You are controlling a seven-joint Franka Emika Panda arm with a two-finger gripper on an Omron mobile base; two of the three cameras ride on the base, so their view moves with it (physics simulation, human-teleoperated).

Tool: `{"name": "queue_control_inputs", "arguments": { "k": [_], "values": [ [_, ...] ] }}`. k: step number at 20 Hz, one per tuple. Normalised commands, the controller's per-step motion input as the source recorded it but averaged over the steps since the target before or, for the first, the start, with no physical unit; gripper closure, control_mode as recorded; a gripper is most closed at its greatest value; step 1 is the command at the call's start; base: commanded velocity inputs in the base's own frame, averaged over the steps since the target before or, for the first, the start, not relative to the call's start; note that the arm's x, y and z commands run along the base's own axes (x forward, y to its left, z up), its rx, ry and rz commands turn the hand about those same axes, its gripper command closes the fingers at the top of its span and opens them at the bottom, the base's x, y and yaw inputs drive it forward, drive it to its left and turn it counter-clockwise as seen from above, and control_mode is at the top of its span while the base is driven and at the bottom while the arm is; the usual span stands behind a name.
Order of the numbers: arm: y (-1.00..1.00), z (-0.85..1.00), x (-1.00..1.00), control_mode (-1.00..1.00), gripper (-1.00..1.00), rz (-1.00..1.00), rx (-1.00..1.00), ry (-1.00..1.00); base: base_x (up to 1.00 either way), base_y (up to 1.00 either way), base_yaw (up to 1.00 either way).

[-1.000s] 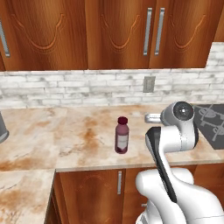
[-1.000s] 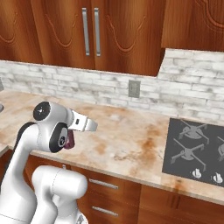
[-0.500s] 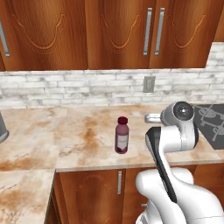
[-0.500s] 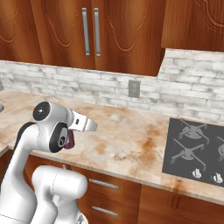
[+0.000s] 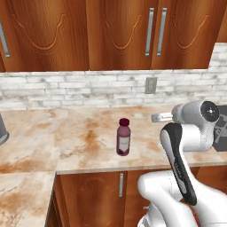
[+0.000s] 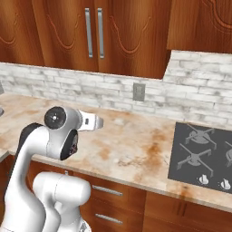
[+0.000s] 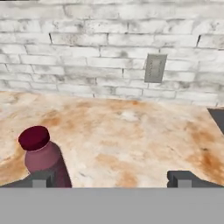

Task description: There is a wine glass and glass cup on the dining counter. Place the wine bottle next to the wine glass and the juice bottle next to the glass cup.

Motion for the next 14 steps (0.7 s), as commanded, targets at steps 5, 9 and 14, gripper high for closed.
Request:
{"name": "queue_control_inputs", "arguments": {
  "k": [5,9,14],
  "values": [
    [0.0,0.14,-0.11,-1.0,-1.0,0.55,0.0,-0.01,0.0,0.0,0.0],
    [-0.04,0.04,-0.34,-1.0,-1.0,0.6,0.0,-0.05,0.0,0.0,0.0],
    [-0.03,0.11,-0.18,-1.0,-1.0,0.49,0.0,-0.04,0.0,0.0,0.0]
  ]
}}
